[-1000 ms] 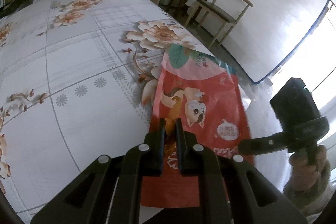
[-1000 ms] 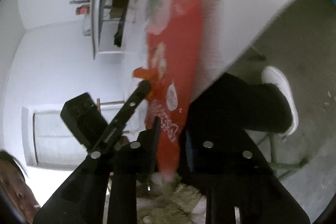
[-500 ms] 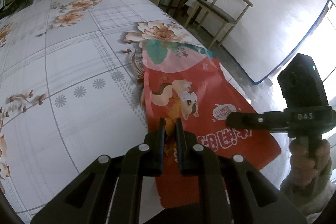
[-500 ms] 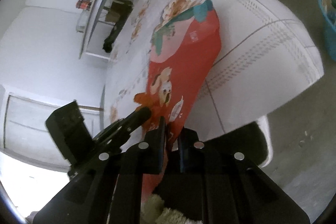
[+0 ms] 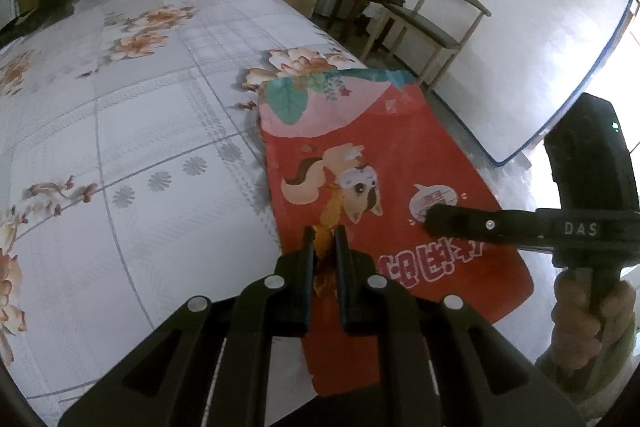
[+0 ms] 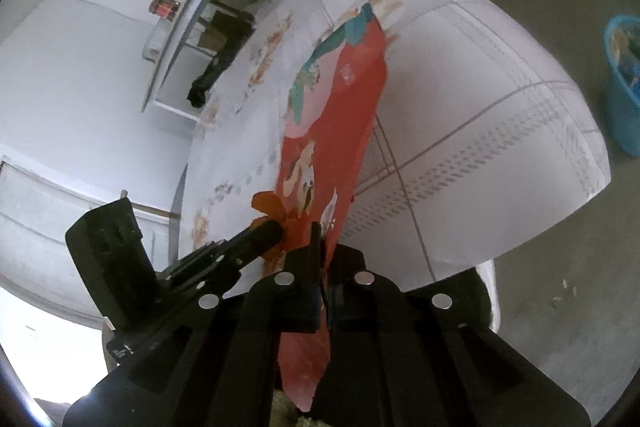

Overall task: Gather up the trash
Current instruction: 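Lift the red snack bag with the right tool while the left holds the peel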

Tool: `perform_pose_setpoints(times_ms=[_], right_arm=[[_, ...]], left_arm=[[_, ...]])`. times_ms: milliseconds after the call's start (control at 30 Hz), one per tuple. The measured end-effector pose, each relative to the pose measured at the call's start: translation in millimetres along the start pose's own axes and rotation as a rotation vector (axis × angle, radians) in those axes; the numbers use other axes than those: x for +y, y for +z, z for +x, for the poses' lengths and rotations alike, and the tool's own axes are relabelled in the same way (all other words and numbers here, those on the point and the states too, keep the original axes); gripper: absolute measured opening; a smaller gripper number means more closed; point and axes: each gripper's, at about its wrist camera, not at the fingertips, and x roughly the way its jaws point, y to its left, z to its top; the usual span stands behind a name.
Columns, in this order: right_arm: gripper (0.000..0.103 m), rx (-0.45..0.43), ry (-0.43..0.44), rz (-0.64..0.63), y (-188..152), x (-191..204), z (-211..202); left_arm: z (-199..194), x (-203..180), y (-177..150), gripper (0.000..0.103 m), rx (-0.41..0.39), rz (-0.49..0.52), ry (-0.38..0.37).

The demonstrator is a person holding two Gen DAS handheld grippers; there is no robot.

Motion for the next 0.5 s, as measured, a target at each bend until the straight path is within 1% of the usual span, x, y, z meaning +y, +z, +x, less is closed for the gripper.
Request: perform_pose_setpoints(times_ms=[133,367,500], right_arm=[[0.000,-0.026,0.023,0.011,2.5,-5.1,-7.5],[0.000,-0.059,0.032,0.016,6.5,-9.6,-19.2],[0.000,-0.077,0.047,0.017,8.4,-11.0,-26.9]], left_arm=[[-9.6,1.2,2.7,0.009,-0.031,0.010,0.046],[-24.8,0.2,6.9,0.009,-0.087,0.041,0.133],[-32.5,-0.7,7.3,0.009,-0.111,0.057,0.163]])
